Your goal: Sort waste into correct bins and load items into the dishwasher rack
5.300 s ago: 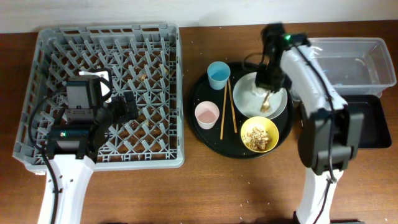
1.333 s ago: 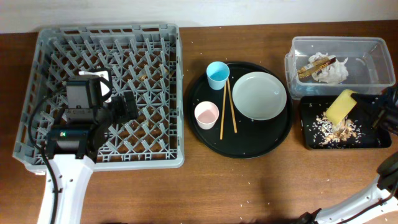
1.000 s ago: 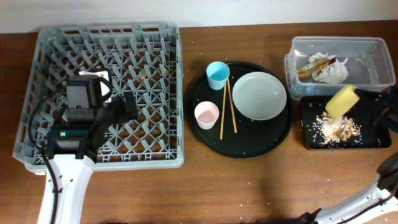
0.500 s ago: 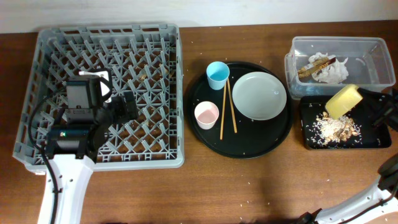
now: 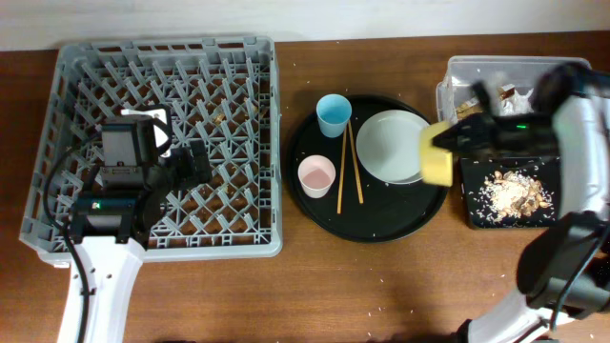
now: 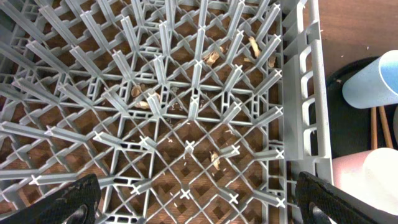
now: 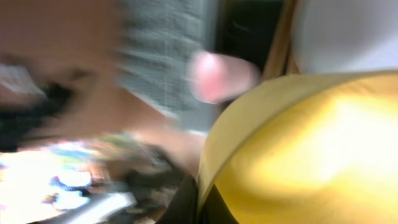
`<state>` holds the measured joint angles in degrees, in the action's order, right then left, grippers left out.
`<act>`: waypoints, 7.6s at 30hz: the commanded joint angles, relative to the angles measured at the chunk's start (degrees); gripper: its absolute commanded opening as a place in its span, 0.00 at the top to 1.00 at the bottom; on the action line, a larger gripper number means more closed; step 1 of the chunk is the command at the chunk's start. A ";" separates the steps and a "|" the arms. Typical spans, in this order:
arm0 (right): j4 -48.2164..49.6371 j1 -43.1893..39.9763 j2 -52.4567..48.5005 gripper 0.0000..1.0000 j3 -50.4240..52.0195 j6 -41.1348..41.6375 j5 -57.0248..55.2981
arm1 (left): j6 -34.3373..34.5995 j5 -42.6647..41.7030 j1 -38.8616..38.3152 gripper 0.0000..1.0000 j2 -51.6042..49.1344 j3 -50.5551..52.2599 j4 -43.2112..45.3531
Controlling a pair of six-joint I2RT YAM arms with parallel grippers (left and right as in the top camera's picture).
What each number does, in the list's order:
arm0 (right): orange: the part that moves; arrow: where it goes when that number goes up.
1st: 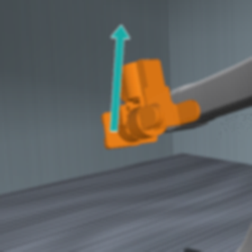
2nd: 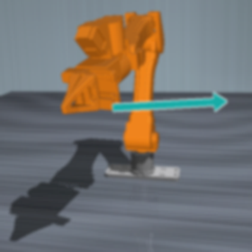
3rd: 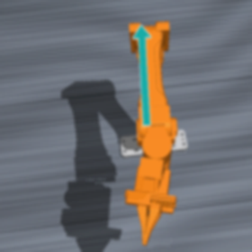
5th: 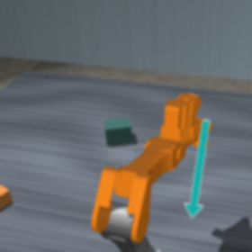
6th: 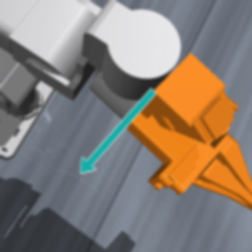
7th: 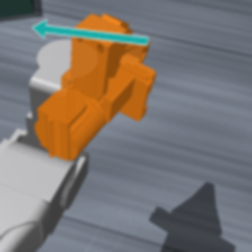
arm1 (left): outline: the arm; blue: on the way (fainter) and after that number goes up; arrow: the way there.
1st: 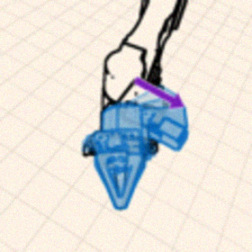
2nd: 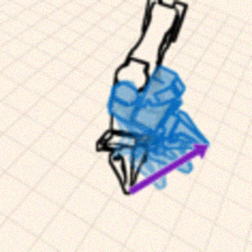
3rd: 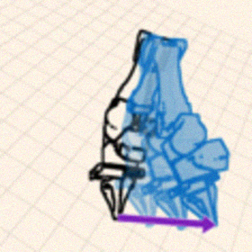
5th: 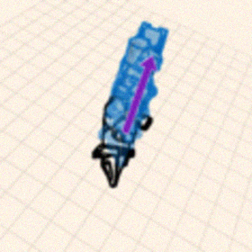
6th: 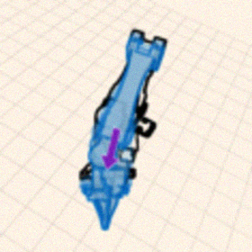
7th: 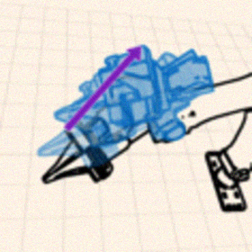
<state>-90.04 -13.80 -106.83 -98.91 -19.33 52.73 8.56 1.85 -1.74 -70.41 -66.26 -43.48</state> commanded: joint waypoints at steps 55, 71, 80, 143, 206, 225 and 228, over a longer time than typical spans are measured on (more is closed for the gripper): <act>34.67 38.03 -12.61 0.96 5.55 48.57 -40.06 | -0.92 -0.63 0.42 0.01 -0.04 -0.79 0.04; 33.79 25.57 4.33 0.96 5.18 33.07 1.16 | 5.62 -66.58 0.42 0.01 -16.20 -0.52 9.07; 43.06 29.88 4.22 0.96 10.64 33.27 9.62 | 9.68 -85.68 0.42 0.01 -21.55 -0.55 11.76; 64.96 39.78 0.35 0.95 10.95 42.32 7.93 | 15.85 -92.02 4.72 0.46 -21.51 -0.55 19.28; 74.64 38.18 0.22 0.96 10.95 48.78 9.51 | 18.84 -91.97 5.11 0.10 -21.51 -0.55 20.74; 72.02 39.85 -0.07 0.82 10.95 48.76 10.01 | 18.80 -91.89 5.16 0.32 -21.51 -0.55 20.98; 72.00 39.85 -0.07 0.83 10.95 48.72 11.43 | 18.82 -91.91 5.16 0.32 -21.51 -0.55 21.09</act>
<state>-17.98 25.23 -106.59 -87.15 29.80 62.65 27.51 -90.04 3.68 -92.27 -66.87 -22.70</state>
